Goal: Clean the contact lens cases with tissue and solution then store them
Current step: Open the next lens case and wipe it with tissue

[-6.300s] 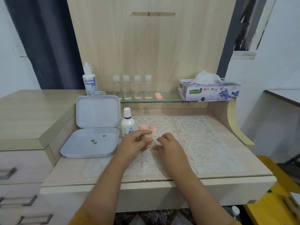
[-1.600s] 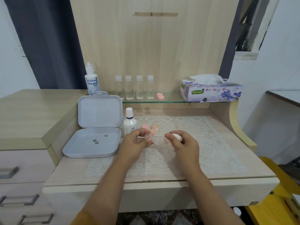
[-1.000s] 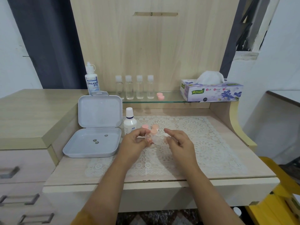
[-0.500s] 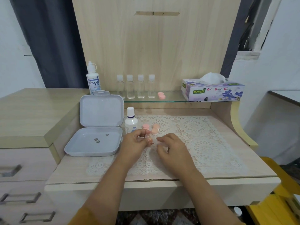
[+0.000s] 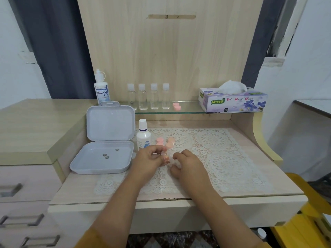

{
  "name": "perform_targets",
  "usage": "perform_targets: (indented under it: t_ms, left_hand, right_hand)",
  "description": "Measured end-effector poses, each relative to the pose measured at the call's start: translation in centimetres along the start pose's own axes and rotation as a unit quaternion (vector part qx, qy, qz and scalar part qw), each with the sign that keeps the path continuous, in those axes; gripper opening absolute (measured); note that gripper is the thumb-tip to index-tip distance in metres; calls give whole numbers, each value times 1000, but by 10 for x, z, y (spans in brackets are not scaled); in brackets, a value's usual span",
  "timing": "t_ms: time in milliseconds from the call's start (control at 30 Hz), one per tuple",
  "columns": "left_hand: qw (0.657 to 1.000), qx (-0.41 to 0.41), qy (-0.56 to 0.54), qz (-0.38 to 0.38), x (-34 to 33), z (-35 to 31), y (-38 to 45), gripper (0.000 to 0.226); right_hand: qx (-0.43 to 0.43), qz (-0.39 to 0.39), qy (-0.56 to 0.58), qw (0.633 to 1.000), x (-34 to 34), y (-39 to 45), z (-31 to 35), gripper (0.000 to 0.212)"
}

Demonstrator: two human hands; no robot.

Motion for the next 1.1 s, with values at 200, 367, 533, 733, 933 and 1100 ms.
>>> perform_targets:
  t_ms: [200,367,533,733,933,1100]
  left_hand:
    - [1000,3,13,-9,0,0,0,22]
    - [999,-18,-5,-36,3,-1,3,25]
    - [1000,-7,-9,-9,1,2,3,25]
    - [1000,-6,-28,0,1,-2,0,11]
    - [999,8,-33,32,0,1,-2,13]
    - [998,19,-22,54,-3,-2,-6,17]
  right_hand:
    - [-9,22,36,999,0,1,0,24]
    - [-21,-11,130,991,10,-1,-5,31]
    - [1,-60,101,993,13,-3,-2,26]
    - [-16,-75,57,995,11,-2,-2,21]
    - [-96,-74,128,984,13,-3,-11,20]
    - [-132,-73,162,975,14,-5,-12,10]
Point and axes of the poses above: each hand's wrist, its own y-axis towards the middle knuckle, its own x-axis out of the back of the hand, z = x × y, the point moved 4 cm from there along y, towards the middle knuckle, and after that the axes turned 6 degrees about z, right-handed, at the moved point
